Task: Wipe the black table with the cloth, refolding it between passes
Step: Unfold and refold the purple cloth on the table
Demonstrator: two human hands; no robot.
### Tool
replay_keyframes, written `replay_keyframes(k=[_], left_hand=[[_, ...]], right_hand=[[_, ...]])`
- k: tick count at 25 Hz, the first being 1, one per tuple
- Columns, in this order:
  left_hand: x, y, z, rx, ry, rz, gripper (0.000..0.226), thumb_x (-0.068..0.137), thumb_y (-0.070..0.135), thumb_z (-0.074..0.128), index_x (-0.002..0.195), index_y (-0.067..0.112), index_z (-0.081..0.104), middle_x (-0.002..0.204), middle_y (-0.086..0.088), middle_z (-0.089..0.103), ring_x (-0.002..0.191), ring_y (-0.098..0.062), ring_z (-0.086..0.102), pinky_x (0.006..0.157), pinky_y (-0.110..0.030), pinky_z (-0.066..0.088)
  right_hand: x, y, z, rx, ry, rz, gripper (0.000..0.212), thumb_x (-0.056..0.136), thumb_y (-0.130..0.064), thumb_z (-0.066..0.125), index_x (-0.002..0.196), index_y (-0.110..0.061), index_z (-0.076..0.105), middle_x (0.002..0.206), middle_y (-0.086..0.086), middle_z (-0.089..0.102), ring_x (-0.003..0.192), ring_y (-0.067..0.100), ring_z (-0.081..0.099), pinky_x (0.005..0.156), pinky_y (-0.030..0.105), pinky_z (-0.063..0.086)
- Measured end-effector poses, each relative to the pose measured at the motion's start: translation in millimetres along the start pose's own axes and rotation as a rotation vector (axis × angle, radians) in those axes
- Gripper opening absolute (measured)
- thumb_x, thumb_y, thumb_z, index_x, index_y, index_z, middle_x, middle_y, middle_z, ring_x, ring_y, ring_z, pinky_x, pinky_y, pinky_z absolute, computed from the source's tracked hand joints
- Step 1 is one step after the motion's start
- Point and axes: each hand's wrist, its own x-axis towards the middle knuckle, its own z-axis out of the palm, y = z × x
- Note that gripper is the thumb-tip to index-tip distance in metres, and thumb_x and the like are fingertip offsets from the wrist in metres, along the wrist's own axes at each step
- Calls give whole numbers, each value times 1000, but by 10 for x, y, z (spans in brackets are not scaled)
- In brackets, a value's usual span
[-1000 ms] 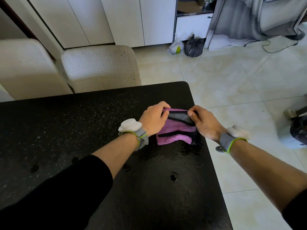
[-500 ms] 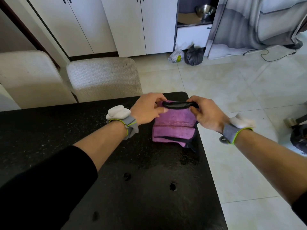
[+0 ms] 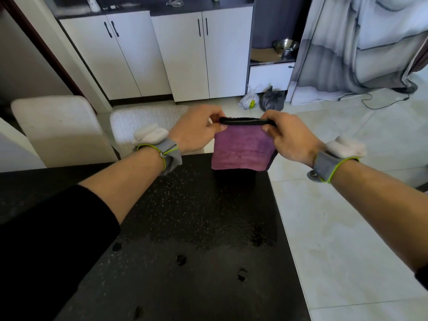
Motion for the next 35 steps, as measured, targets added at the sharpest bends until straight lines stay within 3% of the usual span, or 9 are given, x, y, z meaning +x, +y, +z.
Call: replay_keyframes(k=[7, 10, 13, 15, 18, 23, 31, 35], left_hand=[[78, 196, -341, 26, 60, -32, 11, 95, 24, 65, 101, 17, 70, 96, -4, 69, 86, -24, 66, 84, -50, 56], [-120, 306, -515, -27, 23, 6, 15, 93, 31, 65, 99, 19, 70, 93, -3, 70, 88, -24, 66, 88, -50, 53], [-609, 283, -491, -19, -176, 72, 19, 88, 41, 65, 98, 26, 70, 93, 3, 68, 89, -15, 64, 87, -47, 53], [-997, 192, -296, 20, -386, 54, 16, 88, 41, 66, 97, 28, 69, 91, 7, 67, 86, -9, 63, 86, -46, 53], [-1583, 49, 161, -115, -653, 0, 11, 89, 27, 72, 99, 23, 72, 95, 5, 74, 89, -9, 72, 87, -41, 58], [-2253, -146, 800, -161, -828, 15, 12, 88, 24, 73, 99, 21, 76, 91, 10, 76, 86, -2, 71, 84, -33, 58], [-2700, -363, 1287, -122, -942, 86, 26, 89, 40, 72, 113, 31, 74, 113, 19, 72, 100, 5, 66, 93, -28, 53], [-2556, -450, 1254, -298, -855, -69, 17, 91, 30, 74, 107, 24, 77, 96, 10, 76, 88, 0, 71, 85, -27, 57]], right_hand=[[250, -141, -239, -13, 96, 8, 12, 97, -14, 59, 107, -16, 67, 95, 0, 62, 88, 19, 54, 77, 28, 37], [125, -293, -408, -15, 89, -40, 9, 96, -16, 63, 102, -17, 69, 91, 0, 68, 84, 18, 60, 74, 26, 40], [-339, -444, -412, 70, -153, -88, 10, 93, -15, 70, 91, -24, 67, 77, -5, 69, 71, 12, 64, 67, 22, 49], [-732, -469, -230, 103, -372, -79, 13, 90, -17, 74, 85, -27, 67, 71, -5, 67, 66, 9, 64, 66, 32, 54], [-1313, -457, 222, 97, -643, -38, 13, 88, -26, 75, 80, -28, 65, 73, -5, 67, 67, 9, 65, 67, 41, 55], [-1960, -465, 737, 114, -954, -4, 19, 84, -32, 79, 80, -29, 62, 79, -7, 67, 73, 8, 65, 70, 35, 57], [-2442, -332, 1180, 227, -1055, 92, 15, 82, -28, 82, 85, -25, 68, 82, -8, 72, 76, 7, 69, 74, 37, 58], [-2321, -179, 1216, 362, -962, 169, 20, 85, -22, 80, 78, -27, 62, 73, -14, 64, 67, 3, 61, 65, 25, 53]])
